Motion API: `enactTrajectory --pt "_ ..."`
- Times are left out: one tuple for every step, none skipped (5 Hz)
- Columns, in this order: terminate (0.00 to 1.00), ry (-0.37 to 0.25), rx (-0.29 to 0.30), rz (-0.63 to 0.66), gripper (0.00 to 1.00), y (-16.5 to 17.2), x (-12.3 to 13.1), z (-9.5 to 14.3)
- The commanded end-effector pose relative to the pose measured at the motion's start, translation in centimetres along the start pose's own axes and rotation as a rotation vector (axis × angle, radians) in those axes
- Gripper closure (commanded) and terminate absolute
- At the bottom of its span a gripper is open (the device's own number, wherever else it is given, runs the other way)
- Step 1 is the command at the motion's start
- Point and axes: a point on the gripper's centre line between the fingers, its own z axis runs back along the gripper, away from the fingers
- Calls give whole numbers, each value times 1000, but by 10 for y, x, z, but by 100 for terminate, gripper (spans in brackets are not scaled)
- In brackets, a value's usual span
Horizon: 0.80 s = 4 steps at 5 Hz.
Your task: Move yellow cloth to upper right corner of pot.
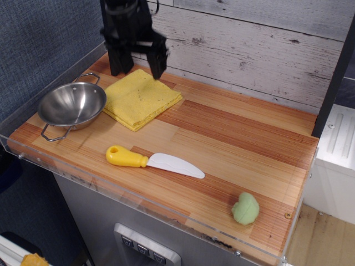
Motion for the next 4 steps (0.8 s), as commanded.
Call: enactTrajectory --pt "0 -64 83 -39 0 -15 0 48" --pt "0 -64 83 -39 0 -15 0 48" --pt "0 -64 83 -39 0 -15 0 48" --pt "100 -64 83 -39 0 -15 0 48"
